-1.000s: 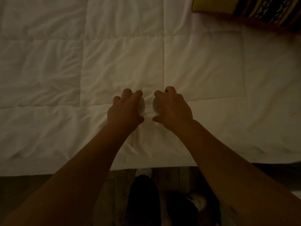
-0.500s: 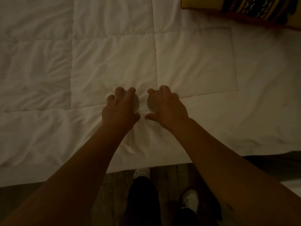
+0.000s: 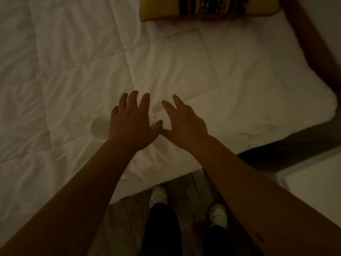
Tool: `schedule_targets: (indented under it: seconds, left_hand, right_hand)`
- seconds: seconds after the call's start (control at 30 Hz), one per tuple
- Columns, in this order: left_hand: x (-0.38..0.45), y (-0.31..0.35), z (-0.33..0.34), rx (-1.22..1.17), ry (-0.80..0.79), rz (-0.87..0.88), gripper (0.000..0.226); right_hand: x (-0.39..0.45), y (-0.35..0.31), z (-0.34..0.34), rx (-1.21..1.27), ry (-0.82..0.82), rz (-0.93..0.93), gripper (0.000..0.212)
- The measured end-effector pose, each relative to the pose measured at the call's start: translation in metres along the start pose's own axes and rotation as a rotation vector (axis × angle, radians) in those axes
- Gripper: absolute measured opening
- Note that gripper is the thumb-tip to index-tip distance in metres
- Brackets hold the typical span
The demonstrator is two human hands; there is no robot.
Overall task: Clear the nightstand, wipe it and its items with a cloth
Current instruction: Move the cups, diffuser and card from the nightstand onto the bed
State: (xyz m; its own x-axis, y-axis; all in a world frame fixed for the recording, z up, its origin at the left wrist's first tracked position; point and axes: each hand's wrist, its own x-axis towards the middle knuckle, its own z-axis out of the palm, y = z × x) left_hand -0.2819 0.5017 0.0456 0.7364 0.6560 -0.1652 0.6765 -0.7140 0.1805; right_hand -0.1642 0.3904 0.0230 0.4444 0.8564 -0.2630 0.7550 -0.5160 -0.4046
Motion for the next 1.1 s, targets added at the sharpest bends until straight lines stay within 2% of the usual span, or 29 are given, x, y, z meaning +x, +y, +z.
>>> schedule_targets:
  seconds: [0.03, 0.1, 0.5, 0.73, 0.93, 1.1]
  left_hand:
    - [0.0, 0.003, 0.002, 0.018, -0.01, 0.002, 0.089]
    - [0.006, 0.048, 0.004, 0.034, -0.035, 0.111, 0.087]
    - [-0.015, 0.343, 0.041, 0.061, -0.167, 0.712, 0.08]
    - [-0.079, 0.505, 0.097, 0.024, -0.29, 1.018, 0.073]
    - [-0.125, 0.594, 0.156, 0.076, -0.417, 1.09, 0.087]
    - [-0.144, 0.663, 0.197, -0.021, -0.518, 0.988, 0.088]
  right_hand:
    - [-0.004, 0.003, 0.001, 0.003, -0.03, 0.009, 0.083]
    - [-0.026, 0.041, -0.02, 0.028, -0.013, 0.109, 0.078]
    - [-0.226, 0.265, -0.107, 0.144, 0.268, 0.647, 0.054]
    - [-0.37, 0.354, -0.101, 0.17, 0.353, 0.931, 0.057]
    - [-0.466, 0.41, -0.075, 0.215, 0.414, 1.14, 0.05]
    - [-0.516, 0.459, -0.06, 0.172, 0.531, 1.28, 0.054]
